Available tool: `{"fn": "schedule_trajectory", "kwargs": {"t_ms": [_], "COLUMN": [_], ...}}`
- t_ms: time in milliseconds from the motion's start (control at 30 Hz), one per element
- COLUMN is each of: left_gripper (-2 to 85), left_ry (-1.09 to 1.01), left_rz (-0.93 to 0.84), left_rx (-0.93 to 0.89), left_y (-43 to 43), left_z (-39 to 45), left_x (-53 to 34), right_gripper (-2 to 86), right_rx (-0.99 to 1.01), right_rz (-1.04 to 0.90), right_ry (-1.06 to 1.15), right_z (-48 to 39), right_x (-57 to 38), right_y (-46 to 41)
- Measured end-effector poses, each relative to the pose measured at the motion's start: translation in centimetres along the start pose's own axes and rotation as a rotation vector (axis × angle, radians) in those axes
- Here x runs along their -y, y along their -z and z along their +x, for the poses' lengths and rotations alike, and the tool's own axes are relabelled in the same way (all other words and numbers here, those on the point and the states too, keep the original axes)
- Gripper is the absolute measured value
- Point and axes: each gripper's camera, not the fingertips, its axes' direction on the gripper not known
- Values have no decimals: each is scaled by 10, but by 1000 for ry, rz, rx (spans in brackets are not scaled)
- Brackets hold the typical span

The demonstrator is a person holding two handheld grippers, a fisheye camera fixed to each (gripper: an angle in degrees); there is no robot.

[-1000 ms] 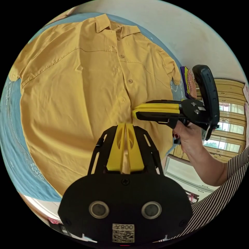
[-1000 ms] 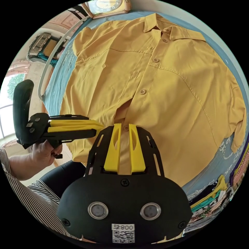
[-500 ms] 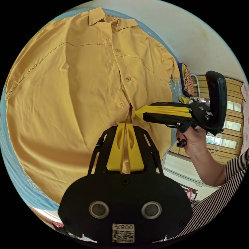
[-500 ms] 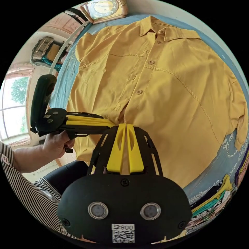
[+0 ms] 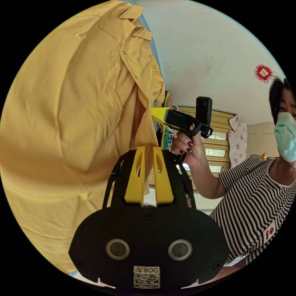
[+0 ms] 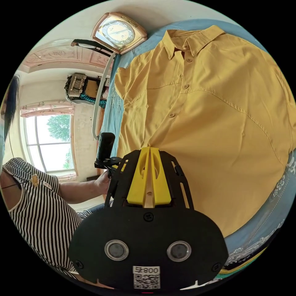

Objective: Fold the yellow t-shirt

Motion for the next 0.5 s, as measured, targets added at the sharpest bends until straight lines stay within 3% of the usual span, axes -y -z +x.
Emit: {"fn": "schedule_trajectory", "kwargs": {"t_ms": [300,500], "left_gripper": [7,13], "left_ry": [8,163], "left_rz": [-41,-58], "left_rx": [-59,16], "left_y": [17,32], "left_z": [-2,-20], "left_x": [-12,-38], "right_gripper": [3,19], "right_rx": [30,-109], "right_rz": [-41,-206], "right_ry": [-19,-26], "right_z": [1,1], "right_x": [12,32], "right_y": [13,-22]}}
